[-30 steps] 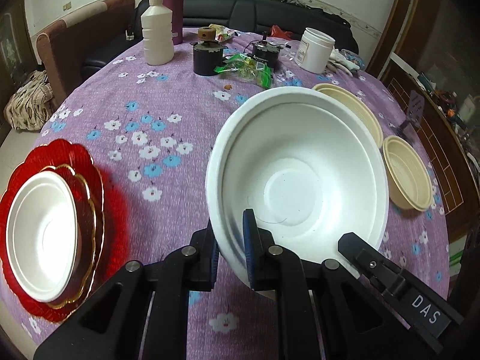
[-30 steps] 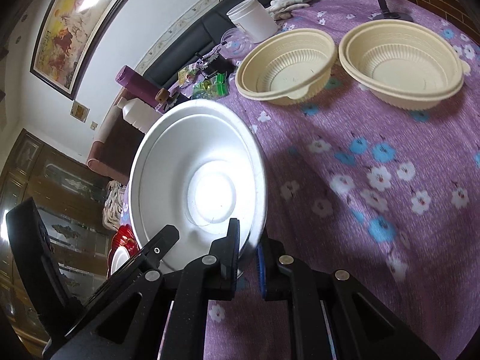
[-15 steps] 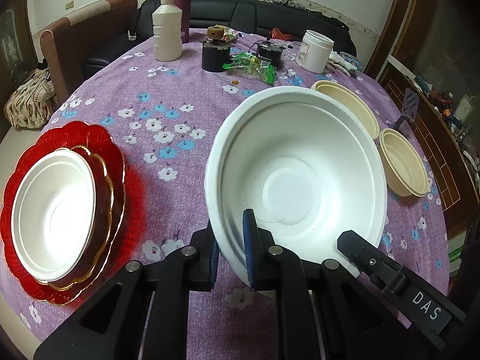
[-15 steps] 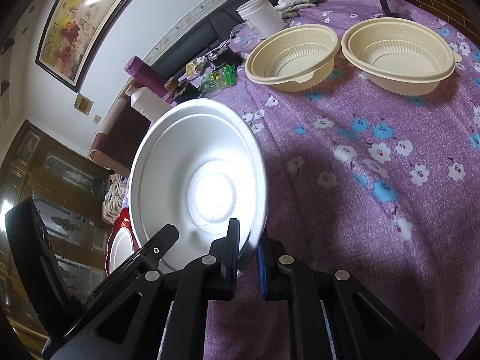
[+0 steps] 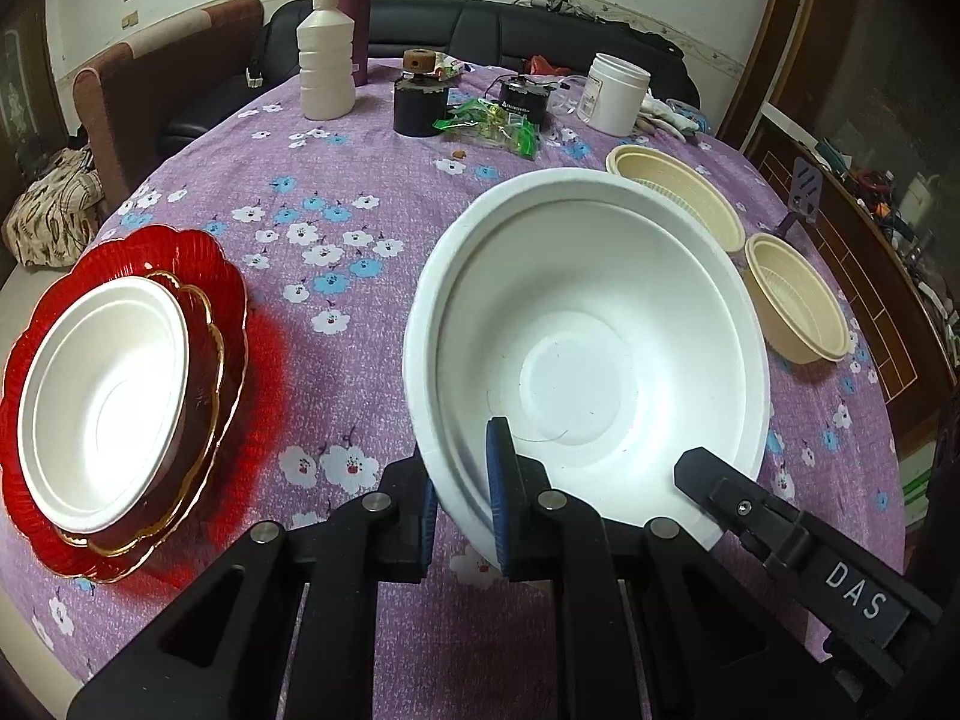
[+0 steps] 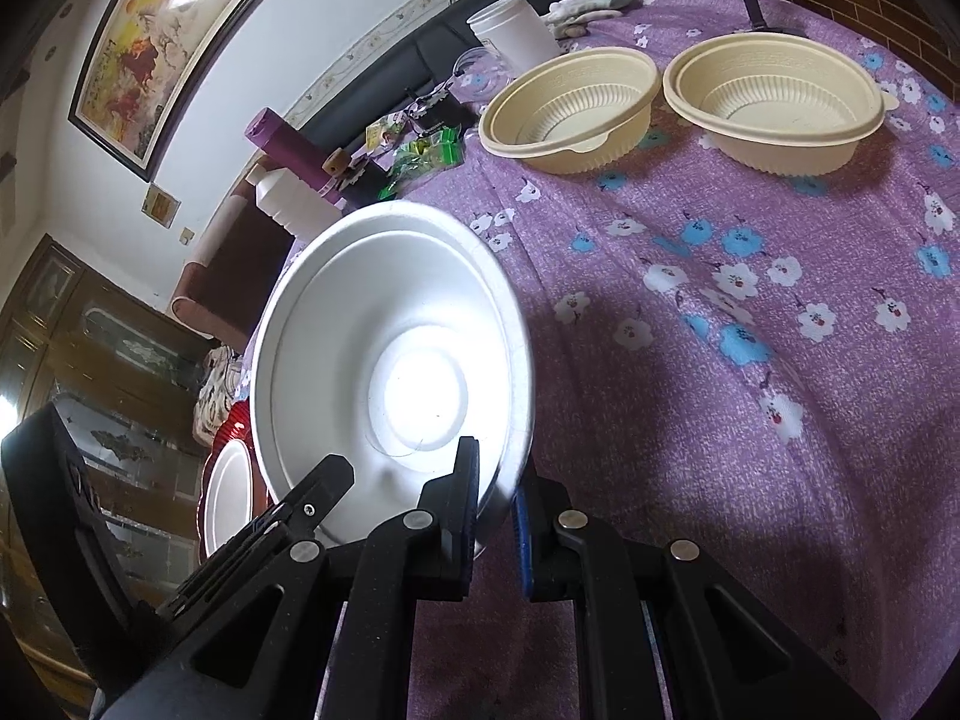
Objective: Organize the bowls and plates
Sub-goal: 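Lift the second white bowl and carry it toward the red plate stack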
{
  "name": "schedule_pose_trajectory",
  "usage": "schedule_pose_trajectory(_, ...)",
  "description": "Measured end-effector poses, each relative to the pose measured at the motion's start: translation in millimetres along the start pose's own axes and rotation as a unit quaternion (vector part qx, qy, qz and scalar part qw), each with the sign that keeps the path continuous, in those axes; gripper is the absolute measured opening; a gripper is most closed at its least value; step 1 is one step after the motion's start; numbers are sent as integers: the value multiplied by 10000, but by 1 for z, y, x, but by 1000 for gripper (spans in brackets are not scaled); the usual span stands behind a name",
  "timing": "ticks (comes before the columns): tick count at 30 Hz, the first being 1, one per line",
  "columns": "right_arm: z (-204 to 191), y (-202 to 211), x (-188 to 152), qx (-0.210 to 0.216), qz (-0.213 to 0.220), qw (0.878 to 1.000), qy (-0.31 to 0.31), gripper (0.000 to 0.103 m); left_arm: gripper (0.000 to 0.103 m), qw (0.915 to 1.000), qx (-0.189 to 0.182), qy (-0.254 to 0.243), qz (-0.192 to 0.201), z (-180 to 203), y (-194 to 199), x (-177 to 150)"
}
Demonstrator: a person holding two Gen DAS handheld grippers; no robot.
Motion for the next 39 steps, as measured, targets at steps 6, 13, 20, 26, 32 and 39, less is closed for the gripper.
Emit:
schedule_pose_trajectory(6,4,-1,-6,-33,-25,10000,-19,10,13,10000,9,-61,-17,1,-2,-5)
schedule_pose_trajectory(13,0,0,-9,-61,-26,10000,29,10,13,10000,6,-43,22,-1,0,-7)
schedule_pose_trajectory(20,-7,-3,-11,-116,-32,9999,99,10,13,10000,-23,-2,48,-7,3,-8)
schedule_pose_trajectory(26,-16,-1,-12,-150,-2,9997,193,10,13,9999,-63,39,103,-12,9,-6)
schedule_pose_trajectory(32,-23,0,-12,-123,5,9996,271,10,13,9998,-56,82,155,-18,14,-4)
schedule_pose_trajectory(39,-29,-1,-13,-81,-17,9994,342,10,13,9998,-7,108,186,-24,19,-4)
Point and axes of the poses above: each gripper's, at about its wrist camera, not at the fingertips, and y roughly against the way its jaws point, z to its right, x to its top, the point moved 8 cm from there along -y, roughly the way its jaws point, and after that the axes turned 2 degrees about -y, right-handed, at the moved point
